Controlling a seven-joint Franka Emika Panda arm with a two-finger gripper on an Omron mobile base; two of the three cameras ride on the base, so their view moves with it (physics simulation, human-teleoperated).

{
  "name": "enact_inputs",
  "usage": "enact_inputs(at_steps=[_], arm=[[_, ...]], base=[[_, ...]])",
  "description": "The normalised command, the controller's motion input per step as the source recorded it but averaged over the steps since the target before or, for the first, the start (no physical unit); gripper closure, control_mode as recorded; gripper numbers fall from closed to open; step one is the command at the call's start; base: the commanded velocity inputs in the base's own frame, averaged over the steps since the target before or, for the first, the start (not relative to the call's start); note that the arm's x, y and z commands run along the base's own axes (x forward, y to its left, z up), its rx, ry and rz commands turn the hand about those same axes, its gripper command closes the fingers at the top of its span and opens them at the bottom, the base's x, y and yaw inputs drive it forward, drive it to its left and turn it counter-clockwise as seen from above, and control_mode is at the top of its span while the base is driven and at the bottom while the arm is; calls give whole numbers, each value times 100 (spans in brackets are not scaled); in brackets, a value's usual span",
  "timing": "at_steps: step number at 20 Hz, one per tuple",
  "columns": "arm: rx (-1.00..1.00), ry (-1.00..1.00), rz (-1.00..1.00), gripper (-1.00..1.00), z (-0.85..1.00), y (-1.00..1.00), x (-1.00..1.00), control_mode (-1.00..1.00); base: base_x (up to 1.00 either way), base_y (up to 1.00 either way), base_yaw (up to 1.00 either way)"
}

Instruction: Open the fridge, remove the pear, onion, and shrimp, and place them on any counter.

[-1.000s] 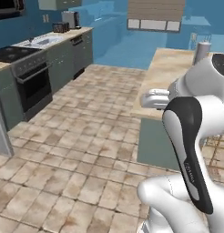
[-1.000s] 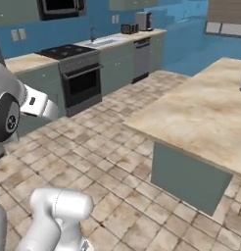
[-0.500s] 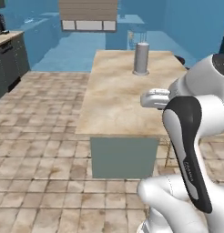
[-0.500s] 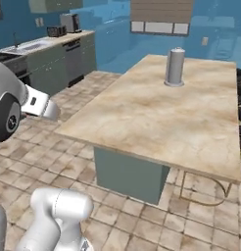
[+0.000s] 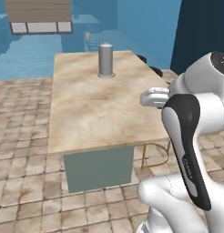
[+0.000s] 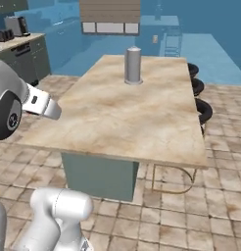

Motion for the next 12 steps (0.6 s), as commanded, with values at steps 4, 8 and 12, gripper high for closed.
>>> enact_inputs(at_steps=[4,8,12], arm=[[0,0,0,100,0,0,0,100],[0,0,0,100,0,0,0,100],[0,0,0,100,0,0,0,100]], base=[[43,0,-32],[56,0,-23],[76,0,-13]])
